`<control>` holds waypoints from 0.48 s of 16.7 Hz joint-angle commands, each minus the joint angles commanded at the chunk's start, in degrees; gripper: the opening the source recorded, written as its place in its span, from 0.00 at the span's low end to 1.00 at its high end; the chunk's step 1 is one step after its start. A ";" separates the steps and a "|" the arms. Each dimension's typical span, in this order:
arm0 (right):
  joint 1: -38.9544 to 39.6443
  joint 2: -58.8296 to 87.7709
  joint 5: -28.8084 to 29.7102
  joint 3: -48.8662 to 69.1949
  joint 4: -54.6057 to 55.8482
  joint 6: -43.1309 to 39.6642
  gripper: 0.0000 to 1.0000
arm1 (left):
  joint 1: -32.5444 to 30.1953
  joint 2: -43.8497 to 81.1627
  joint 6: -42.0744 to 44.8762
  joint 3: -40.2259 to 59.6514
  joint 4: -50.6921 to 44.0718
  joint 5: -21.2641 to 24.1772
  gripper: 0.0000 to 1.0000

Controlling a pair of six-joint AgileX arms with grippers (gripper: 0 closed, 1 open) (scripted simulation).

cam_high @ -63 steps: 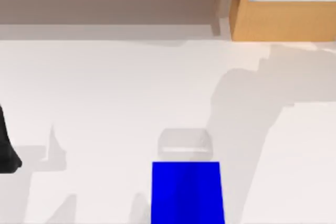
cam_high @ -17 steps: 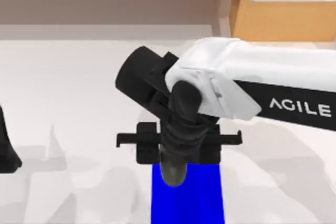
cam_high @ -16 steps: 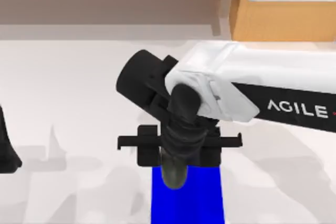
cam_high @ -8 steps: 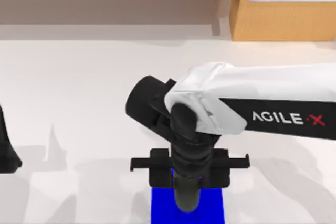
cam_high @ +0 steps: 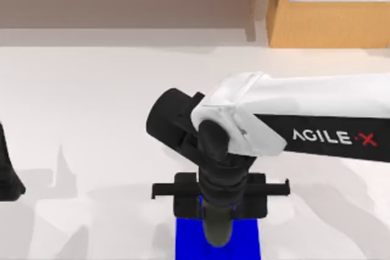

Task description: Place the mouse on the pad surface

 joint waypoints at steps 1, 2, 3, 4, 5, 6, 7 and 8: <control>0.00 0.00 0.00 0.00 0.00 0.00 0.45 | 0.00 0.00 0.00 0.00 0.00 0.00 1.00; 0.00 0.00 0.00 0.00 0.00 0.00 0.53 | 0.00 0.00 0.00 0.00 0.00 0.00 1.00; 0.00 0.00 0.00 0.00 0.00 0.00 0.60 | 0.00 0.00 0.00 0.00 0.00 0.00 1.00; 0.00 0.00 0.00 0.00 0.00 0.00 0.68 | 0.00 0.00 0.00 0.00 0.00 0.00 1.00; 0.00 0.00 0.00 0.00 0.00 0.00 0.75 | 0.00 0.00 0.00 0.00 0.00 0.00 1.00; 0.00 0.00 0.00 0.00 0.00 0.00 0.83 | 0.00 0.00 0.00 0.00 0.00 0.00 1.00; 0.00 0.00 0.00 0.00 0.00 0.00 0.90 | 0.00 0.00 0.00 0.00 0.00 0.00 1.00; 0.00 0.00 0.00 0.00 0.00 0.00 0.98 | 0.00 0.00 0.00 0.00 0.00 0.00 1.00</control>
